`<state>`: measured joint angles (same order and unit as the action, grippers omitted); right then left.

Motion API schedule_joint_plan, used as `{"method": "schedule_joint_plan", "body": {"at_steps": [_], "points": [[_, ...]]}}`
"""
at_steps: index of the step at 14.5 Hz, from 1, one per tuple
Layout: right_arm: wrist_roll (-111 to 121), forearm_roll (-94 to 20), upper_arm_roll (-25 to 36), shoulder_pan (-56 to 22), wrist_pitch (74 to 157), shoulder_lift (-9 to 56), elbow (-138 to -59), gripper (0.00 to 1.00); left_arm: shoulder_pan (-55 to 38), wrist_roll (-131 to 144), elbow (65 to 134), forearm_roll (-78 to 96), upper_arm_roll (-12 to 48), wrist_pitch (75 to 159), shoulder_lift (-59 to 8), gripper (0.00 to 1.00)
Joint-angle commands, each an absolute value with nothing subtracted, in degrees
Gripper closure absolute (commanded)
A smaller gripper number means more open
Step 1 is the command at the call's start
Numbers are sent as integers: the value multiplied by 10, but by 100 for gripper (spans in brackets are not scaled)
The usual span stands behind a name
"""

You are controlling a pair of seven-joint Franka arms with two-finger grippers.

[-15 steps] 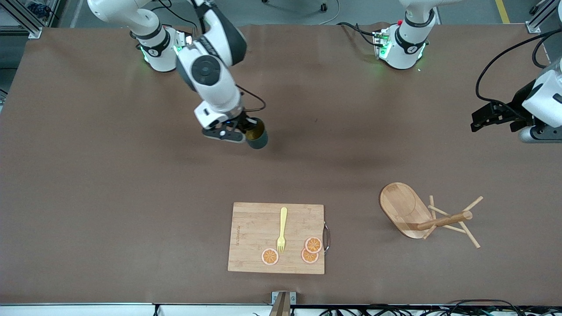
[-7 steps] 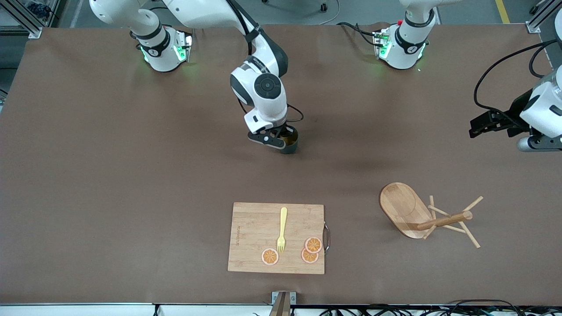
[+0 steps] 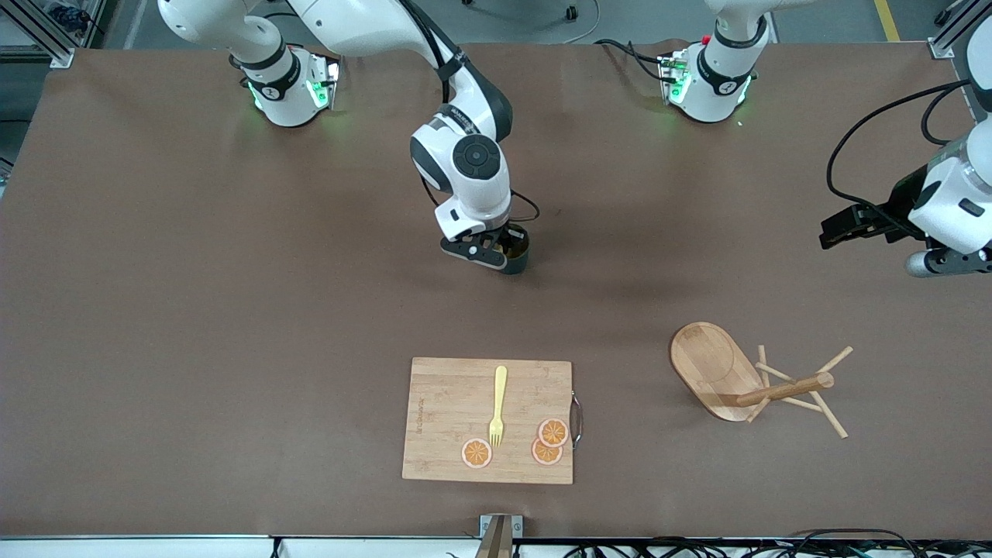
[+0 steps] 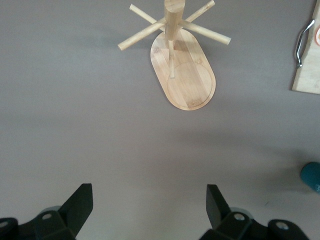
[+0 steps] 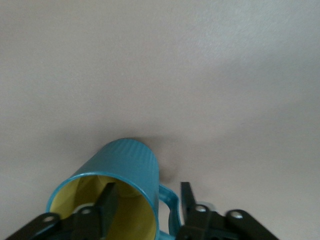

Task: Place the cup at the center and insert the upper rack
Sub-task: 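Set the mug down, open the right gripper while the left gripper approaches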

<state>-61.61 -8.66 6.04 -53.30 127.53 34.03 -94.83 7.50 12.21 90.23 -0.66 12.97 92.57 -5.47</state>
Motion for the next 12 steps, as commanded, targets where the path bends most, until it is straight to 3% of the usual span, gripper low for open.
{"method": "schedule_joint_plan", "body": {"at_steps": [1, 6, 12], "points": [[-567, -82, 61, -504, 1166, 302, -900, 0, 64, 233, 904, -2, 174, 925, -48, 0], [-356, -83, 61, -384, 1026, 213, -898, 0, 44, 427, 911, -8, 264, 930, -55, 0], [-67, -41, 62, -187, 917, 148, -899, 0, -110, 669, 908, -67, 269, 942, -117, 0]]}}
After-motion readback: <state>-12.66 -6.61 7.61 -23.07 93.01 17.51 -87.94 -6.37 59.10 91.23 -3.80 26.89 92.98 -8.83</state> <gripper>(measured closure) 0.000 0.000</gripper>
